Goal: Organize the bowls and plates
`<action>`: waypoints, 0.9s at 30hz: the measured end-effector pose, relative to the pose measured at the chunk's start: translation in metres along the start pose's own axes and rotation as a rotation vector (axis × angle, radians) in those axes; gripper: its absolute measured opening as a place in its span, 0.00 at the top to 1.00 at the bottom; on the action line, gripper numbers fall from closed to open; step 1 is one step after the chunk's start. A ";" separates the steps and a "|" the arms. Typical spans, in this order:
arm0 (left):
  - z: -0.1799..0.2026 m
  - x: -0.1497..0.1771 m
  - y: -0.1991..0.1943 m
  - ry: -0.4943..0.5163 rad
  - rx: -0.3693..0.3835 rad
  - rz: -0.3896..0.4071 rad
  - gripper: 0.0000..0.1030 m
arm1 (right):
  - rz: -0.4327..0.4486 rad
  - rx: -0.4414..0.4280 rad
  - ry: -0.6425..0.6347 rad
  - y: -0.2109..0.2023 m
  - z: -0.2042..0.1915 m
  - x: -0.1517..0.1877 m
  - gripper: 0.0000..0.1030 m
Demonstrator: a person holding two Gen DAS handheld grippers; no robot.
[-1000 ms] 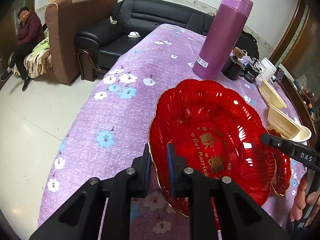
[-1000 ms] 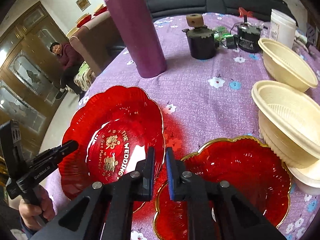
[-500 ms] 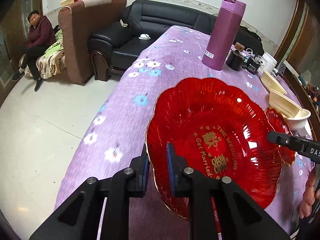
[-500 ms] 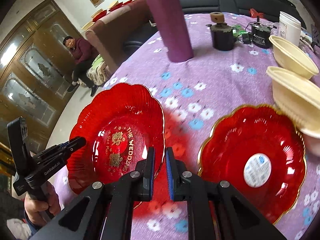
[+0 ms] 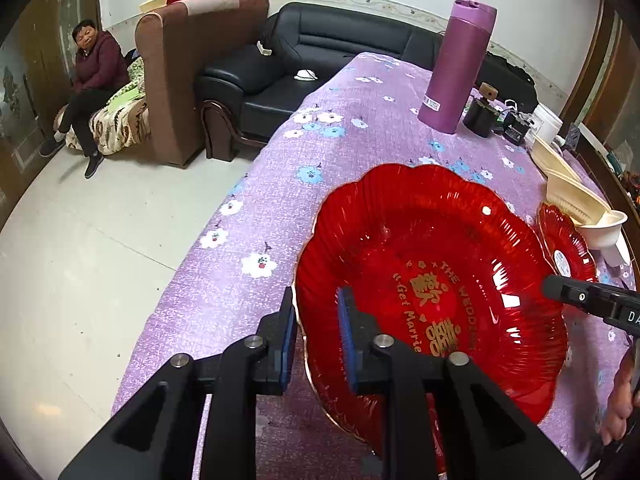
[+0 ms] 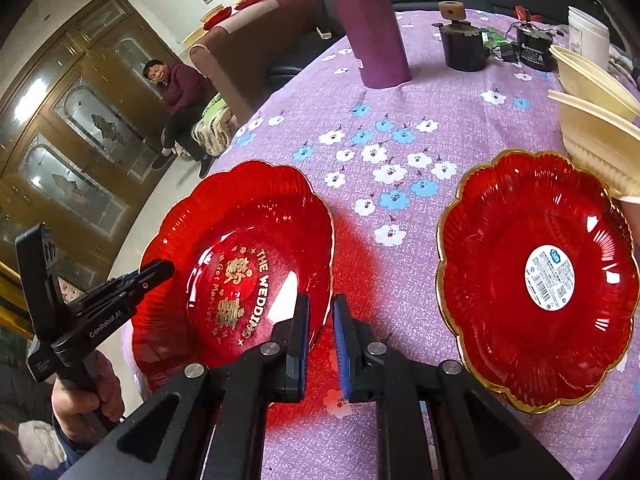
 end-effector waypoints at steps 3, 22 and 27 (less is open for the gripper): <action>-0.006 -0.004 -0.007 -0.006 -0.025 0.027 0.64 | 0.014 0.014 -0.020 -0.005 0.000 -0.001 0.86; 0.103 -0.028 -0.079 0.170 0.154 0.140 0.60 | 0.251 0.059 0.118 -0.118 0.070 0.016 0.86; 0.182 -0.030 -0.074 0.273 0.218 0.099 0.60 | 0.327 0.087 0.194 -0.149 0.106 0.020 0.86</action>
Point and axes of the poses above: each gripper's, at about its wrist camera, not at the fingertips, and y roughly the way its jaws point, z to its right, x to its underside, the point moved 9 cm from there along y, roughly the way its jaws point, and after that the axes turned 13 degrees about -x, right-handed, at the moved point
